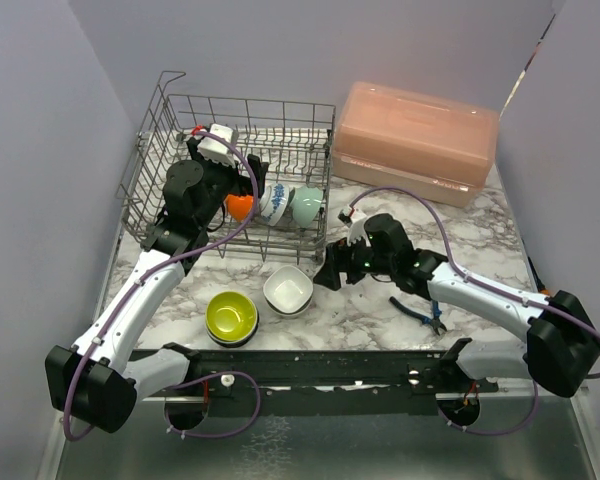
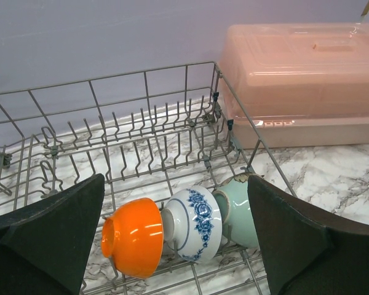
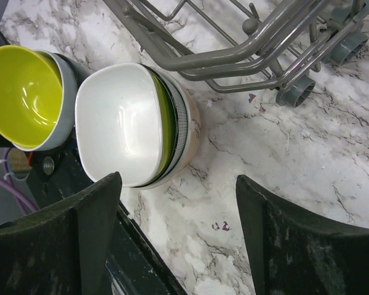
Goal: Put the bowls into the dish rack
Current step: Pick up the bowl from the center of the board.
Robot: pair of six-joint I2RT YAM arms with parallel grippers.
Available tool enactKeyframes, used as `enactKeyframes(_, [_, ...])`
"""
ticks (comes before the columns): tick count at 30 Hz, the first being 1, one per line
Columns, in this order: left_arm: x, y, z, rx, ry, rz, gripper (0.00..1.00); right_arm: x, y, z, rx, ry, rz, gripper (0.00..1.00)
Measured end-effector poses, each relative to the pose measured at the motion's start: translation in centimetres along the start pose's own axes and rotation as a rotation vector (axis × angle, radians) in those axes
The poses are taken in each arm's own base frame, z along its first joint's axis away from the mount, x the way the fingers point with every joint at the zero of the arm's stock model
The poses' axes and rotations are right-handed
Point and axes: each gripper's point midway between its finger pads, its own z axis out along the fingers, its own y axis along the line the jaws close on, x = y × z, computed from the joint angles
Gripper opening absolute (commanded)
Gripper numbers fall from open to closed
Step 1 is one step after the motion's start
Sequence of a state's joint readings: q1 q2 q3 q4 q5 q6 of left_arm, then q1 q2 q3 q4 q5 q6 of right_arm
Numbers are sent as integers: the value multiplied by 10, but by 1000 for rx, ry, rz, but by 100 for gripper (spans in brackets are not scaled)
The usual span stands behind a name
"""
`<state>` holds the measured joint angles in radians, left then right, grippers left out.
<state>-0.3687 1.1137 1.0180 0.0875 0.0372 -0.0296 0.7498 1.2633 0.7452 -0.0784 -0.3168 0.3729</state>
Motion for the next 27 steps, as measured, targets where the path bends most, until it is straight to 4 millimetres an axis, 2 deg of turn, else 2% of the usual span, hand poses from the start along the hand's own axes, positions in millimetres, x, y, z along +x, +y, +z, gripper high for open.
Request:
enactKeyframes(4, [0,0,0,0,0,0,99,3,0,3,8,6,0,81])
enactKeyframes(7, [2,0,1,0,6,-1,99,8,5,7,1,23,-2,78])
enactKeyframes(13, [7,0,3,0,21,-5,99,22,9,20,15,68,-10,58])
enactKeyframes(22, [7,0,3,0,21,-5,99,15,14,39,52,73,-25,39])
enactKeyframes(25, [7,0,3,0,21,-5,99,17,14,45,66,85,-35,30])
enactKeyframes(27, [7,0,3,0,22,-5,99,18,14,47,78,89,-43,19])
